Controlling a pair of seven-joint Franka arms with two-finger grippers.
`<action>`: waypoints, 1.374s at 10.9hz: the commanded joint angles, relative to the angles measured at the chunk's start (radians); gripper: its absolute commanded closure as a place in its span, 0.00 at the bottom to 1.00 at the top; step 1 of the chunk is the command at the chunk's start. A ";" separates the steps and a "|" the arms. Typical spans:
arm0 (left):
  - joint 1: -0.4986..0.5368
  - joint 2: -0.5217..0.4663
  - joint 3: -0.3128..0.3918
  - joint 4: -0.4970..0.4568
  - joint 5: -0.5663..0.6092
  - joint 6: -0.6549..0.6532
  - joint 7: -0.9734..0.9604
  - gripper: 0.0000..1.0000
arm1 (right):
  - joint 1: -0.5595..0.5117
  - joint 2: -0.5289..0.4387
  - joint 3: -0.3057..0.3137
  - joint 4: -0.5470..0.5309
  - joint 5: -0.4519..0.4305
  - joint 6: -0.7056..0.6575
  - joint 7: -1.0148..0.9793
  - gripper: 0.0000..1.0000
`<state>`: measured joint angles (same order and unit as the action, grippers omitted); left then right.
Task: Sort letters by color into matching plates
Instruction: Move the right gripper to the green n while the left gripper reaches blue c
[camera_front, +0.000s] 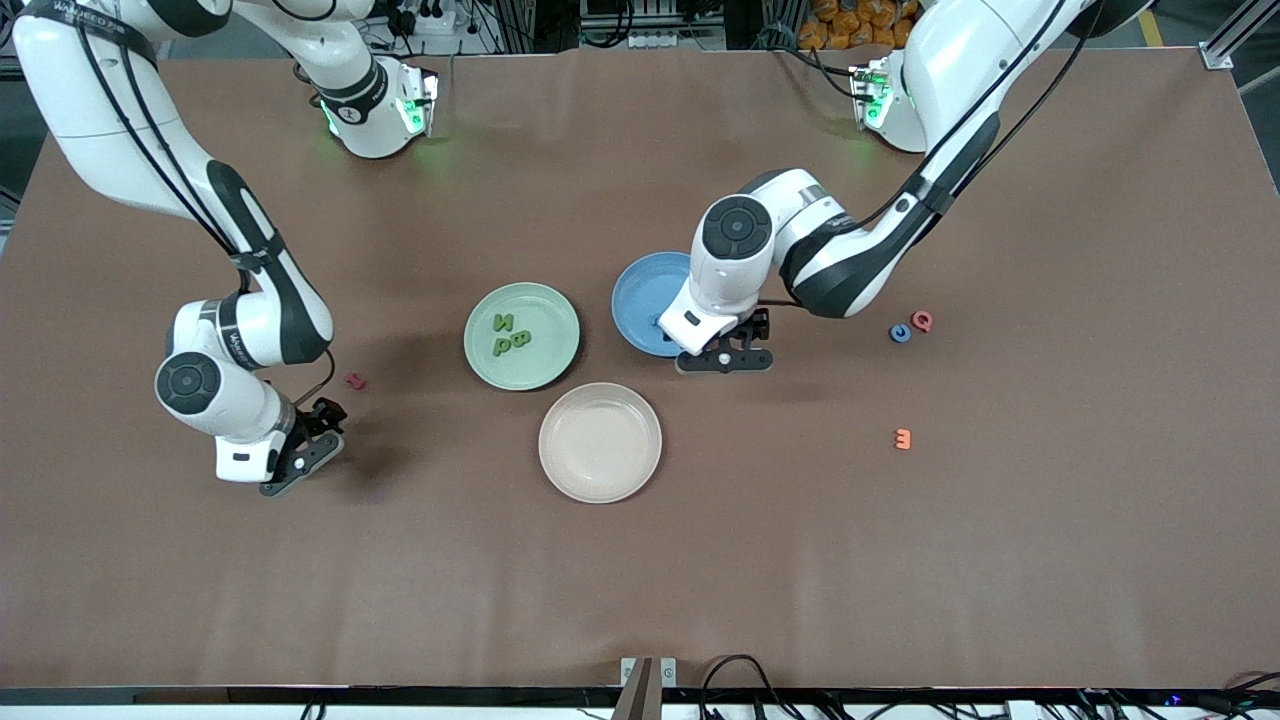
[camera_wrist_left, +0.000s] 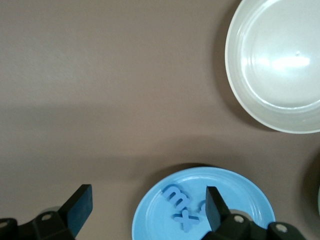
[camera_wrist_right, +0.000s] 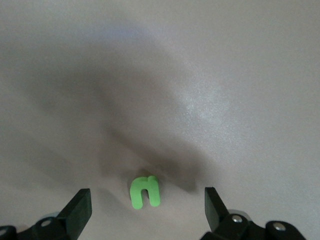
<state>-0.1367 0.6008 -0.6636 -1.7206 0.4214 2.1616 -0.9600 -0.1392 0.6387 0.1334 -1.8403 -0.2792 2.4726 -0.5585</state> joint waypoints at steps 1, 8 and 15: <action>0.023 -0.061 0.001 0.000 0.019 -0.017 0.041 0.00 | -0.048 0.009 0.045 0.004 -0.018 -0.001 -0.024 0.00; 0.100 -0.124 -0.004 -0.004 0.019 -0.066 0.124 0.00 | -0.082 0.010 0.072 -0.016 -0.018 0.029 -0.110 0.00; 0.178 -0.249 0.079 -0.047 -0.102 -0.133 0.597 0.00 | -0.099 0.027 0.086 -0.040 -0.021 0.069 -0.130 0.00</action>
<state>0.0130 0.4178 -0.6304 -1.7218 0.3907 2.0639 -0.5386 -0.2035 0.6551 0.1913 -1.8601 -0.2799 2.5092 -0.6732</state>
